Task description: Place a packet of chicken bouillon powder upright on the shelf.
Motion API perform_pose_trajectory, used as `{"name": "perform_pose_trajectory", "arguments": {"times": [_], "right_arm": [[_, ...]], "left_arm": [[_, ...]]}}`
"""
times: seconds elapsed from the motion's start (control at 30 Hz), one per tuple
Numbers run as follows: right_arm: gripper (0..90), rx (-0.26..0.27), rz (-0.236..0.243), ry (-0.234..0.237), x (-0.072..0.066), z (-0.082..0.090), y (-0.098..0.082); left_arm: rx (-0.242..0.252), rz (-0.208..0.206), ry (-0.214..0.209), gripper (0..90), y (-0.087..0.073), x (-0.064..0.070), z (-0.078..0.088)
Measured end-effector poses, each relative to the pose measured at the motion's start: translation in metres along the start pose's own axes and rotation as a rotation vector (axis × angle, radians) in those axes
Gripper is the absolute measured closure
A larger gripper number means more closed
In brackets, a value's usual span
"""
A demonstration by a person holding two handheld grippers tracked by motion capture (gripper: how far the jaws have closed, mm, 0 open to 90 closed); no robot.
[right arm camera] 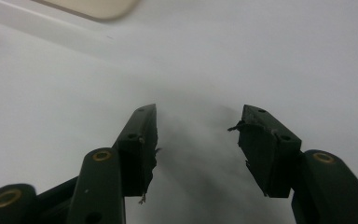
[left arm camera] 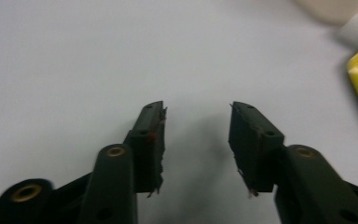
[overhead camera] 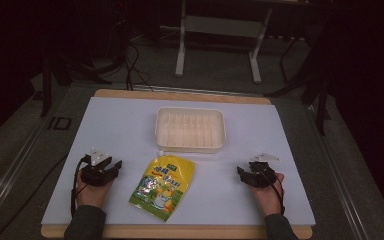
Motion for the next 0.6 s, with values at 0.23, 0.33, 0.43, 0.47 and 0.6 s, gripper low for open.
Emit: {"name": "perform_pose_trajectory", "arguments": {"times": [0.23,0.33,0.43,0.47,0.6], "right_arm": [[46.3,0.002,-0.001,0.053,-0.014,0.002,0.003],[45.2,0.005,-0.013,0.113,-0.024,0.005,0.006],[45.0,0.01,-0.012,0.147,-0.029,0.006,0.01],[45.0,0.013,-0.011,0.162,-0.031,0.007,0.012],[44.6,0.02,0.055,0.183,-0.042,0.01,0.014]], "left_arm": [[0.008,0.048,0.004,57.0,-0.002,-0.012,0.002],[0.023,0.09,-0.011,57.1,-0.002,-0.016,0.003],[0.039,0.095,-0.018,57.0,-0.001,-0.017,0.004],[0.04,0.095,-0.017,57.0,-0.001,-0.017,0.004],[0.027,0.081,-0.013,58.1,-0.002,-0.016,0.004]]}}
Point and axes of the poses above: each handheld gripper's, and its own axes: z roughly backward along the jaws, y roughly out of its top, x roughly to its right, the point moved 7 cm from there along -z, roughly forward along the jaws, and after that the axes turned 8 degrees about -y, right-handed, at the moved point
